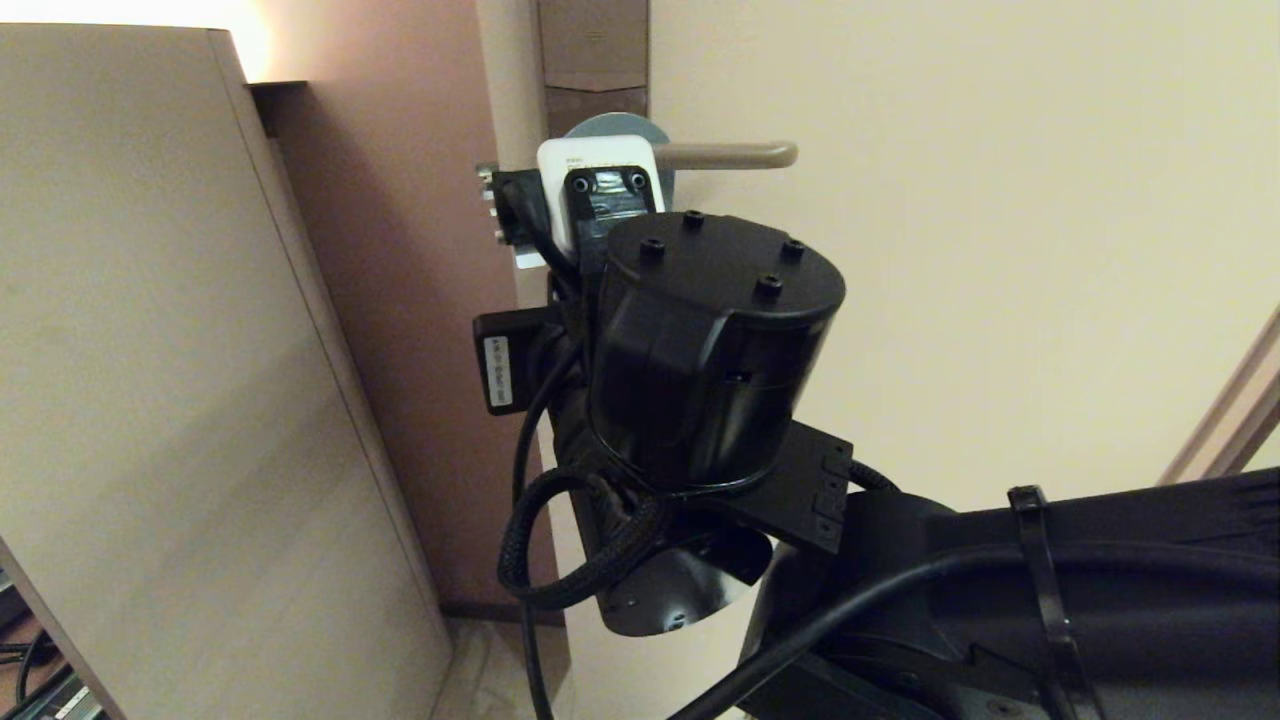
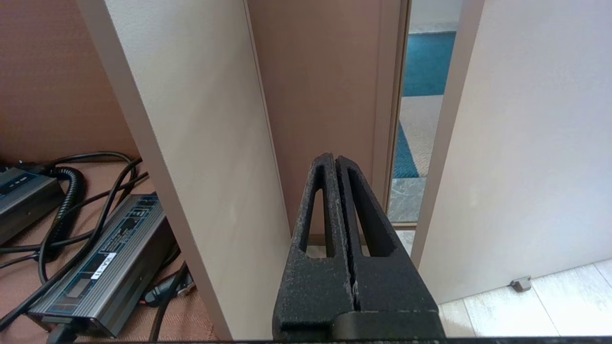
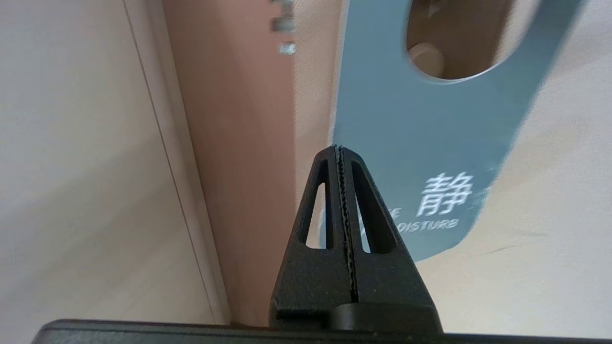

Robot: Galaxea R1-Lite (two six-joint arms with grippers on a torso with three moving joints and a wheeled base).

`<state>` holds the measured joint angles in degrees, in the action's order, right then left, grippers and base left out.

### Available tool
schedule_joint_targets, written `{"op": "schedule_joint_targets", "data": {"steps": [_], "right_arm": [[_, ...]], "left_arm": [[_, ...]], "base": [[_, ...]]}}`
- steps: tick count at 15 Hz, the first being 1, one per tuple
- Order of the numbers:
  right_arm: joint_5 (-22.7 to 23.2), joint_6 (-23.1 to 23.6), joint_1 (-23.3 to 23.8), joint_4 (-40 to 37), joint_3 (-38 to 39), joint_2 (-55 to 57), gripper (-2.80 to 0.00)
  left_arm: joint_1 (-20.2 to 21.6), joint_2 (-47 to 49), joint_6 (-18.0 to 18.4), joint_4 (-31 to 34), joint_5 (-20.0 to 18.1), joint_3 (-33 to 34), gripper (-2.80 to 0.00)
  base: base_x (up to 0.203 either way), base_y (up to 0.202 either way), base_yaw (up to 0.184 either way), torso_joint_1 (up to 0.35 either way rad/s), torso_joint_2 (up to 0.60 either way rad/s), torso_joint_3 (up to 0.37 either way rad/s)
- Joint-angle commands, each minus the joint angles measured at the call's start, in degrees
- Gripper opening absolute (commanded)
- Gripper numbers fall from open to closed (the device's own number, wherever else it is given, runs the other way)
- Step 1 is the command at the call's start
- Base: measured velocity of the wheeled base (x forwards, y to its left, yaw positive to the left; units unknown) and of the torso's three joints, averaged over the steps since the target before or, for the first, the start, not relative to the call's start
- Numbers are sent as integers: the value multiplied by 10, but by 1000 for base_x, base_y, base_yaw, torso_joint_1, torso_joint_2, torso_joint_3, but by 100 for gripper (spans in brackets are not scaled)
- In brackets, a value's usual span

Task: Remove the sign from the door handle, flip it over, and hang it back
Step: Hang the sign back with the other side facing out

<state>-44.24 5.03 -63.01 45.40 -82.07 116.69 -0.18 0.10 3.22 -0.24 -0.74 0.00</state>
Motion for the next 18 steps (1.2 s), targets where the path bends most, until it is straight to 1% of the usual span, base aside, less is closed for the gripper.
{"op": "schedule_joint_targets", "data": {"steps": [1,5,9,14,18], "right_arm": [[-2,1,0,3,-6,13,-280],[-3,1,2,4,-30,23,-280],[-3,17,18,3,-63,33,-280],[-3,22,38,4,-63,33,-280],[-3,27,40,3,-50,28,-280]], "left_arm": [[0,0,0,0,0,0,-280],[0,0,0,0,0,0,-280],[0,0,0,0,0,0,-280],[0,0,0,0,0,0,-280],[0,0,0,0,0,0,-280]], "base": [[0,0,0,0,0,0],[0,0,0,0,0,0],[0,0,0,0,0,0],[0,0,0,0,0,0],[0,0,0,0,0,0]]}}
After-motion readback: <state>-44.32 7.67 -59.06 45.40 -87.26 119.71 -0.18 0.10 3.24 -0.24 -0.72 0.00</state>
